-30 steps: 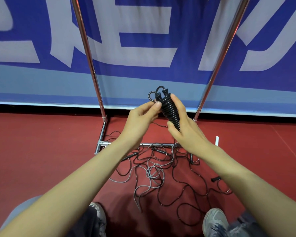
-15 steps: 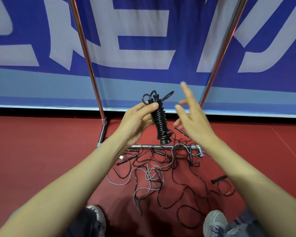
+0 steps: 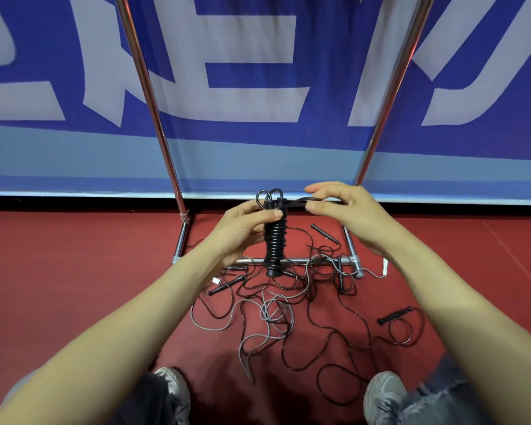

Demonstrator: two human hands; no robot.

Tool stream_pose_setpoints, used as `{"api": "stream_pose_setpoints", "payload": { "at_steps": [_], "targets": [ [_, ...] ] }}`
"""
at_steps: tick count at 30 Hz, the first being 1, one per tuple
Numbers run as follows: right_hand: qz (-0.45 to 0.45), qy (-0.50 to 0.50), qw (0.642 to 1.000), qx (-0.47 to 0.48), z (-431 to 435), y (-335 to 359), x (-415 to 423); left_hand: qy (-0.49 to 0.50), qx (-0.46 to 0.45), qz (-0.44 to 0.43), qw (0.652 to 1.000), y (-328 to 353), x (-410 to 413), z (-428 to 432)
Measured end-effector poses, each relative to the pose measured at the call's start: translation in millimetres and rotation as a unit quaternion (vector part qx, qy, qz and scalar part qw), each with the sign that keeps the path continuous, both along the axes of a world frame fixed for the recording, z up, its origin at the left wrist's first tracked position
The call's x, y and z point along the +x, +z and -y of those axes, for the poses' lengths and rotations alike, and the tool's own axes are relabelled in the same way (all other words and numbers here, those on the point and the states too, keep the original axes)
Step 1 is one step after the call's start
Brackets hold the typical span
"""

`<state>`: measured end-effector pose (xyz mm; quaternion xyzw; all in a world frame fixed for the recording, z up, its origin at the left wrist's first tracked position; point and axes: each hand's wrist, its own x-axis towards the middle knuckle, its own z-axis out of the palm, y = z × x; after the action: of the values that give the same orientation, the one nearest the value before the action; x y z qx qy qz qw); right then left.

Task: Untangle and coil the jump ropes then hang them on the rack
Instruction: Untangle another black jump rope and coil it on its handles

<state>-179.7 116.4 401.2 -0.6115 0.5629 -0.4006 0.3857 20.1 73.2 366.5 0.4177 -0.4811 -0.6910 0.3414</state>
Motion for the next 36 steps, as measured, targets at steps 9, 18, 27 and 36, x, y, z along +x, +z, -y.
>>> {"api": "stream_pose_setpoints", "payload": {
  "at_steps": [9,18,27,36],
  "targets": [
    [0.123,0.104,0.987,0.011,-7,-4,5,0.014,-0.008,0.012,1.000,1,-4,-3],
    [0.148,-0.033,0.988,0.031,-5,-6,21,0.079,-0.108,0.044,0.990,-6,-10,-14],
    [-0.021,-0.122,0.989,-0.074,-8,-16,39,0.112,-0.136,0.050,0.983,-8,-22,-14],
    [-0.131,-0.163,0.974,-0.085,-3,-15,42,0.128,-0.280,0.158,0.938,-10,-25,-19]
  ]
}}
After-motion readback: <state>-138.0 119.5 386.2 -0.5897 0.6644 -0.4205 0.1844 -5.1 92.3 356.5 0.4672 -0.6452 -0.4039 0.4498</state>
